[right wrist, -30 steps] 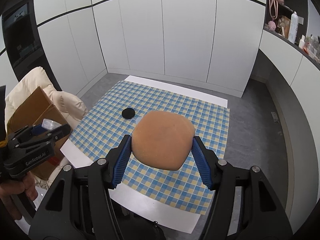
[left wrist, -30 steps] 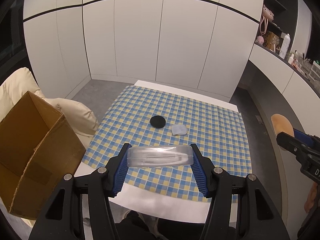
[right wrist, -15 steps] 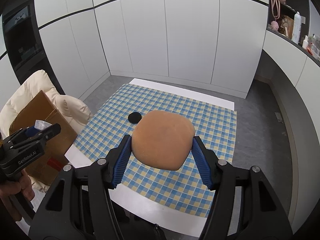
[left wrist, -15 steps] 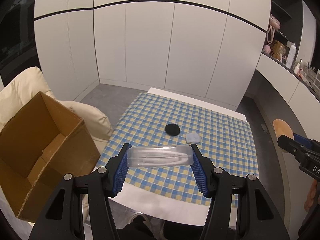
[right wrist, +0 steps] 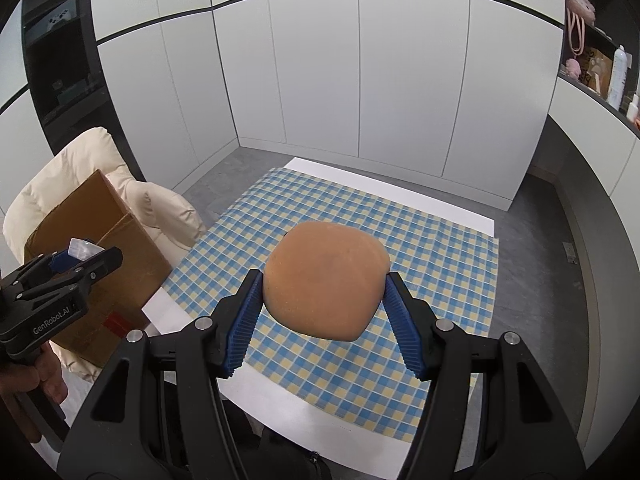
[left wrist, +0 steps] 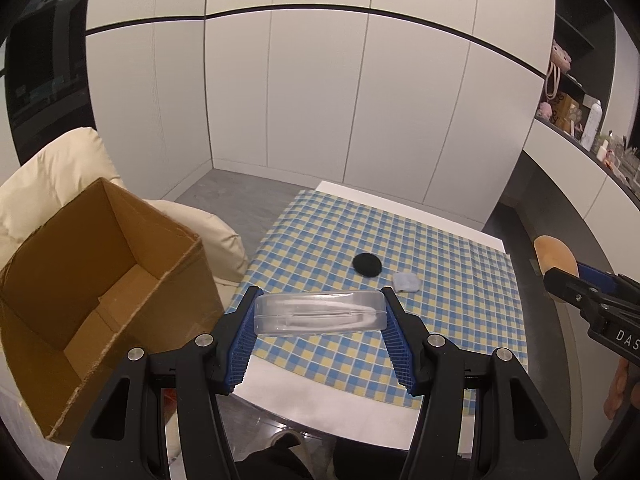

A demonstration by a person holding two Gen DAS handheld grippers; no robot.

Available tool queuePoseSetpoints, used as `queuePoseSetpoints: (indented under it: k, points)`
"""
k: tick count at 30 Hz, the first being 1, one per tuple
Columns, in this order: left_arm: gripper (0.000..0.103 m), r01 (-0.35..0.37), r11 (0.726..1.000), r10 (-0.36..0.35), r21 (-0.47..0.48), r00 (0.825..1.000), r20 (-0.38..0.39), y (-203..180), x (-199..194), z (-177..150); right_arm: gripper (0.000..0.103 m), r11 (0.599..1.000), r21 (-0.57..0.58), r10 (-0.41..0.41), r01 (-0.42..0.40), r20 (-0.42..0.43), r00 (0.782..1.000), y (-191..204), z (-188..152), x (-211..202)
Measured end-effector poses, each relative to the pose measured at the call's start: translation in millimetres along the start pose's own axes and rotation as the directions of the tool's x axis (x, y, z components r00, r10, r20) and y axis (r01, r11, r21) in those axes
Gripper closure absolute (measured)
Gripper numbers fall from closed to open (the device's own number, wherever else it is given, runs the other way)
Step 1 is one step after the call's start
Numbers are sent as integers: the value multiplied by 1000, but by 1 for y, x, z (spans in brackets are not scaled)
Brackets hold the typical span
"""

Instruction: Organize objects

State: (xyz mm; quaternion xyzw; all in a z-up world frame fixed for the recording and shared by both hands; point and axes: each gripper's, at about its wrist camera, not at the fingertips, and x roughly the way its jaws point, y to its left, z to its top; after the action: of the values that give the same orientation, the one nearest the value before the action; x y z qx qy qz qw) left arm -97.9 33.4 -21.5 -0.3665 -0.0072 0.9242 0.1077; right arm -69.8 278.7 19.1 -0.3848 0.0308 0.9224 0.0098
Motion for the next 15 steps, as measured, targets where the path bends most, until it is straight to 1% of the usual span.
queuePoseSetpoints:
  k: [15]
  points:
    - [45, -51, 998, 52, -41, 999, 15, 34, -10, -5, 39, 997, -60, 52, -52, 4, 999, 41, 9, 11]
